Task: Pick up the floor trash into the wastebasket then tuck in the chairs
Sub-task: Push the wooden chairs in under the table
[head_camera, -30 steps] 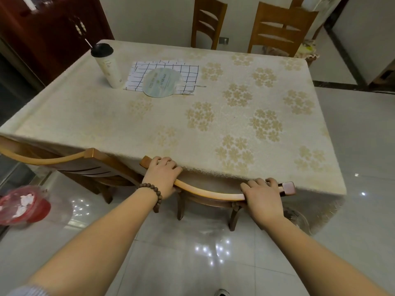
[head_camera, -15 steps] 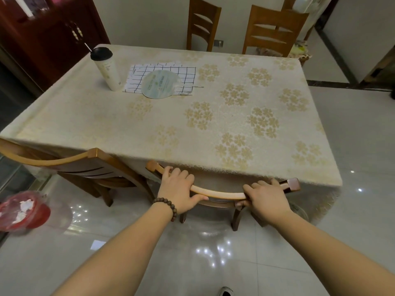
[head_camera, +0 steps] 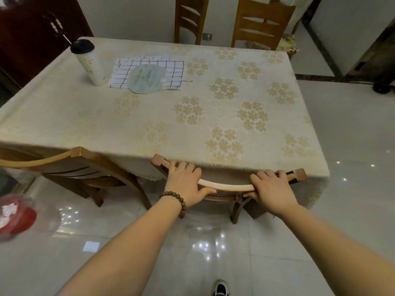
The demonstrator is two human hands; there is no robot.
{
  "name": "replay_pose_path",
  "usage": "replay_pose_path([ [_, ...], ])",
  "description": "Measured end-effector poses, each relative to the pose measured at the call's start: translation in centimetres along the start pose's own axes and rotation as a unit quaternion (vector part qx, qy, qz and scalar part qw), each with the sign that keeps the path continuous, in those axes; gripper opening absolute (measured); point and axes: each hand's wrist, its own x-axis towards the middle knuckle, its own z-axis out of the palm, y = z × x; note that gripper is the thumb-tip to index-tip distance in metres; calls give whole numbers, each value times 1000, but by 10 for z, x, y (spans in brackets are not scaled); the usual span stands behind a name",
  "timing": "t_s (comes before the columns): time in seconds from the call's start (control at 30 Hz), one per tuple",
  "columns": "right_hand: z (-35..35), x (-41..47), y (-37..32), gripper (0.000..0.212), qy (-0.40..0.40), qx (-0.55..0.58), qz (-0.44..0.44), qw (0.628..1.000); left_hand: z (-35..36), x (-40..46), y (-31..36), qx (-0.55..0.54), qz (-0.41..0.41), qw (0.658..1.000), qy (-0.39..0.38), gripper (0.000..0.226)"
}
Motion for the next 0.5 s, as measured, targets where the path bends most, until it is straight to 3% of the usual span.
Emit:
replay_pose_path([
  [0.2,5,-4,-12,32,15,13,38,999,1,-1,-5,0,14,1000,9,87],
  [0.5,11,-3,-13,40,75,26,22,997,-1,-2,-3,9,-18,1000,-13,92],
])
